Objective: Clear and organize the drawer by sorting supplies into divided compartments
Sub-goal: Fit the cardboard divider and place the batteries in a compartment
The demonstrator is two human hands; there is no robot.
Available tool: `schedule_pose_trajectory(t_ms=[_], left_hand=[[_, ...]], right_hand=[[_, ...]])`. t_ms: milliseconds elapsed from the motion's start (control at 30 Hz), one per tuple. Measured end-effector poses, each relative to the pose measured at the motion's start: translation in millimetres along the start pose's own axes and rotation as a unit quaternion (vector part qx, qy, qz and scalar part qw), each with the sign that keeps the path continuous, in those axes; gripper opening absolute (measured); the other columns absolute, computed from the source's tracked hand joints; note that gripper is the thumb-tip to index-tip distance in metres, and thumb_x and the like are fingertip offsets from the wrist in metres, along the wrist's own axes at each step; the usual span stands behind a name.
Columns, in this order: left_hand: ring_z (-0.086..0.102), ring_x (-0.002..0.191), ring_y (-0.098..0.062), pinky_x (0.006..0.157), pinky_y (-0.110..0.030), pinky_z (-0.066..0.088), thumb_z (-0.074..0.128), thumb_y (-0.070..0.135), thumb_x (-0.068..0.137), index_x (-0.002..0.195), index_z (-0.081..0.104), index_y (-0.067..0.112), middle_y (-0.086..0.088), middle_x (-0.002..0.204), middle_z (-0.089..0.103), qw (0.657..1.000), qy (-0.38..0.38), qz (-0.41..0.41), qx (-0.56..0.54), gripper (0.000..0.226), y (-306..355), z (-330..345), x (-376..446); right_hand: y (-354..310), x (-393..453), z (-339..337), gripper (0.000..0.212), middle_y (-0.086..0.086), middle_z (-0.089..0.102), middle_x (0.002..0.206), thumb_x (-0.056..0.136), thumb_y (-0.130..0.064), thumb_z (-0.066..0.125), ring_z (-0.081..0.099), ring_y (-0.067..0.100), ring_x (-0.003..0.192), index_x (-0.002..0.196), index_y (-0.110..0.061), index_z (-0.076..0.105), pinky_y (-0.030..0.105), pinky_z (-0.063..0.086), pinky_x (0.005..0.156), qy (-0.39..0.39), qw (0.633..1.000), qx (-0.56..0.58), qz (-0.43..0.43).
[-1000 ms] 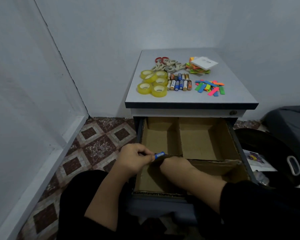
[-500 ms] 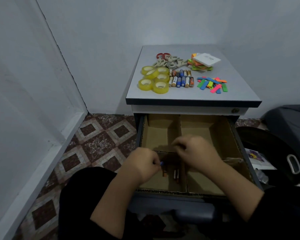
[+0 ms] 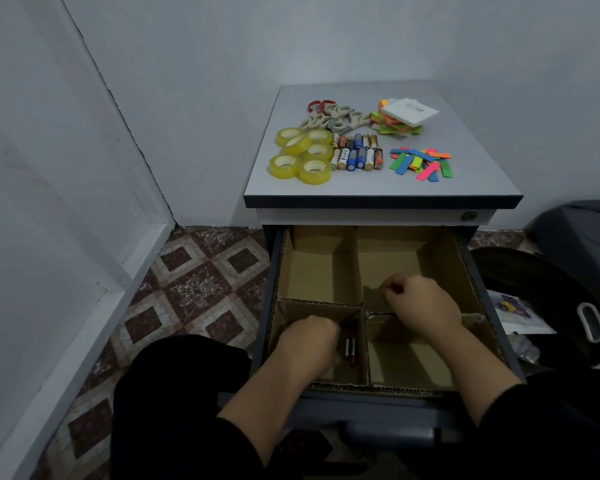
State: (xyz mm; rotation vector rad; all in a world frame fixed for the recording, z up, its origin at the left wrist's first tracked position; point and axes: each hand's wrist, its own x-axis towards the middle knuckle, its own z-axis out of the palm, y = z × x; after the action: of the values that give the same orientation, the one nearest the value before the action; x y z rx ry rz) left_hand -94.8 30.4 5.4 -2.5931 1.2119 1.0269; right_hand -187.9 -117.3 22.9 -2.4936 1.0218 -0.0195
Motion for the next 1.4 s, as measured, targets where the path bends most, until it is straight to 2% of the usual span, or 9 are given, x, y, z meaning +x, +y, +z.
schedule_pose_trajectory(t_ms=[333,567,700,833,900,1000,1100,1267,1400], left_hand=[[0.06,0.099,-0.035,0.077,-0.04,0.049,0.054,0.001,0.091,0.107,0.061,-0.002,-0.02,0.108,0.062,0.992,0.058,0.083,0.076,0.018,21,-5,-16],[0.059,0.105,-0.029,0.082,-0.036,0.048,0.051,0.015,0.096,0.116,0.061,0.005,-0.015,0.117,0.061,0.999,0.052,-0.012,0.001,0.024,11,-8,-7],[0.058,0.113,-0.024,0.09,-0.029,0.046,0.045,-0.001,0.096,0.116,0.061,0.0,-0.014,0.123,0.06,0.995,0.084,-0.053,0.022,0.026,-5,4,-12],[0.054,0.118,-0.024,0.094,-0.029,0.043,0.043,0.001,0.097,0.102,0.062,0.002,-0.015,0.129,0.056,0.995,0.051,-0.079,-0.029,0.02,-9,-1,-11],[0.054,0.119,-0.023,0.096,-0.028,0.042,0.046,0.006,0.098,0.114,0.06,0.002,-0.014,0.13,0.056,0.991,0.023,-0.101,-0.088,0.022,-10,-5,-8],[0.067,0.087,-0.023,0.078,-0.031,0.054,0.061,0.016,0.092,0.099,0.065,-0.002,-0.018,0.106,0.068,0.977,0.029,-0.072,-0.198,0.02,-5,1,-8],[0.055,0.052,-0.01,0.049,-0.018,0.047,0.057,0.021,0.095,0.076,0.059,0.007,-0.012,0.081,0.07,0.969,-0.033,-0.064,-0.238,0.024,5,4,-16],[0.063,0.097,-0.017,0.096,-0.029,0.046,0.047,0.023,0.1,0.117,0.063,-0.001,-0.011,0.123,0.065,0.969,-0.083,-0.118,-0.2,0.033,9,-6,6],[0.06,0.073,-0.021,0.071,-0.03,0.051,0.06,0.019,0.091,0.074,0.059,0.005,-0.013,0.081,0.067,0.976,0.04,-0.034,-0.21,0.022,-2,5,1]], right_hand=[[-1,-5,-3,0.023,-0.007,0.06,0.082,0.098,-0.034,0.046,0.057,0.008,0.069,0.113,-0.031,0.062,0.025,0.047,0.053,0.007,1.0,-0.015,0.002],[-2,-5,-5,0.024,-0.007,0.061,0.083,0.098,-0.034,0.045,0.058,0.009,0.07,0.114,-0.031,0.061,0.027,0.051,0.057,0.002,1.0,-0.013,-0.006],[-1,-5,-5,0.023,-0.007,0.06,0.081,0.098,-0.035,0.044,0.058,0.01,0.07,0.114,-0.031,0.061,0.029,0.053,0.058,0.006,1.0,-0.02,-0.001],[-2,-6,-3,0.023,-0.009,0.059,0.078,0.098,-0.034,0.045,0.058,0.008,0.067,0.114,-0.031,0.061,0.029,0.055,0.06,0.011,1.0,-0.028,-0.004],[-2,-6,-3,0.023,-0.009,0.06,0.08,0.098,-0.034,0.045,0.058,0.008,0.068,0.113,-0.031,0.061,0.029,0.054,0.06,0.009,1.0,-0.026,-0.004],[-1,-6,-3,0.023,-0.007,0.062,0.082,0.098,-0.034,0.044,0.059,0.009,0.07,0.113,-0.03,0.062,0.03,0.055,0.061,0.01,1.0,-0.019,-0.006],[1,-5,-2,0.024,-0.008,0.06,0.079,0.098,-0.034,0.044,0.058,0.009,0.067,0.114,-0.03,0.062,0.027,0.05,0.055,0.01,1.0,-0.023,-0.004],[0,-5,-1,0.025,-0.008,0.058,0.076,0.099,-0.035,0.044,0.056,0.008,0.065,0.116,-0.031,0.06,0.023,0.041,0.049,0.009,1.0,-0.022,0.003],[0,-5,-1,0.024,-0.009,0.059,0.077,0.099,-0.035,0.044,0.057,0.008,0.065,0.116,-0.031,0.061,0.023,0.043,0.05,0.011,1.0,-0.023,0.0]])
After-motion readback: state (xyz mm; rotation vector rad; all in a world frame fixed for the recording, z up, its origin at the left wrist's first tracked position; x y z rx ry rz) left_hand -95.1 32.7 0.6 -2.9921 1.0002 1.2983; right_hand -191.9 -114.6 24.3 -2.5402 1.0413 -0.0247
